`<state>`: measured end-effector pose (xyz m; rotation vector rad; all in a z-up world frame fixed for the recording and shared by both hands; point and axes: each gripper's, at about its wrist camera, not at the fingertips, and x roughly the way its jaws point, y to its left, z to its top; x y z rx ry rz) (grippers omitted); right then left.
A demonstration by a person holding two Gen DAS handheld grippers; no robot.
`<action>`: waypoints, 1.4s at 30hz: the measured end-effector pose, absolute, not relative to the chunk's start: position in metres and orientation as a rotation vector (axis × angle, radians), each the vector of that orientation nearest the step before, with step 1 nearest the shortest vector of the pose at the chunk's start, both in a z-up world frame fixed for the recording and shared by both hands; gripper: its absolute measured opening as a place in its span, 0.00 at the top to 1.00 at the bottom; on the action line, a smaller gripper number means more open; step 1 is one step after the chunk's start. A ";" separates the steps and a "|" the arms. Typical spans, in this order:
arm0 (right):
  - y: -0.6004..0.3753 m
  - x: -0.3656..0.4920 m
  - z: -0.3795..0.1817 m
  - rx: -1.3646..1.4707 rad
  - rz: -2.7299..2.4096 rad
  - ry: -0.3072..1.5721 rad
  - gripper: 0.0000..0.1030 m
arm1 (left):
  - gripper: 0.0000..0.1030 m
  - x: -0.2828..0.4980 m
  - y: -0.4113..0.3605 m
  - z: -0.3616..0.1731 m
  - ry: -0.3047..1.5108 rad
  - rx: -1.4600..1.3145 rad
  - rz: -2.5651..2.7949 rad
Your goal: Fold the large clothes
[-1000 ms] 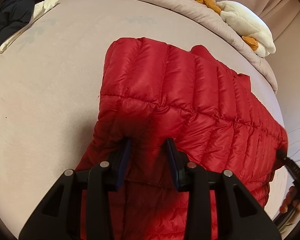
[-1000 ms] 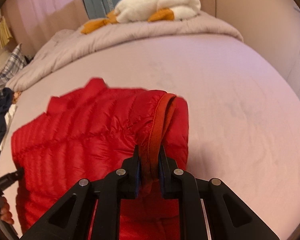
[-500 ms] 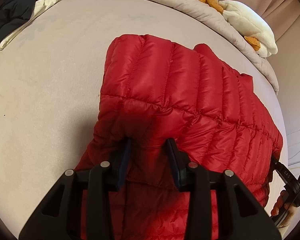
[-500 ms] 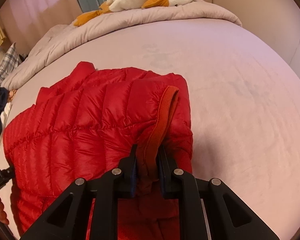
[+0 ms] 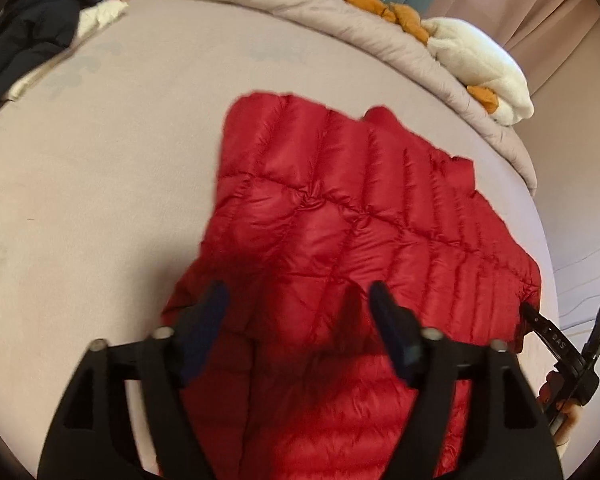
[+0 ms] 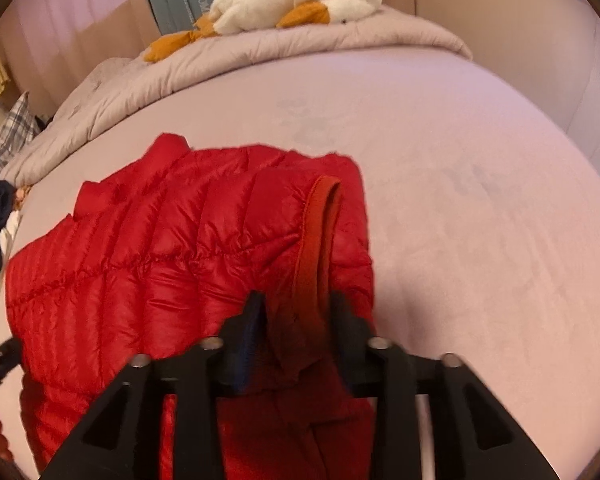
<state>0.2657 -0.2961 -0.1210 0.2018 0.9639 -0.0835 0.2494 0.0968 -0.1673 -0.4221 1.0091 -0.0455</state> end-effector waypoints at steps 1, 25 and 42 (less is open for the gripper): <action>-0.296 0.262 -0.116 0.193 -0.087 0.956 0.37 | 0.13 0.245 0.097 -0.162 0.997 -0.420 -0.042; -0.317 0.128 -0.035 0.220 -0.008 0.666 0.09 | 0.00 0.110 0.124 -0.127 0.924 -0.486 -0.036; -0.321 0.074 -0.072 0.246 -0.019 0.784 0.09 | 0.01 0.058 0.123 -0.164 0.984 -0.516 -0.105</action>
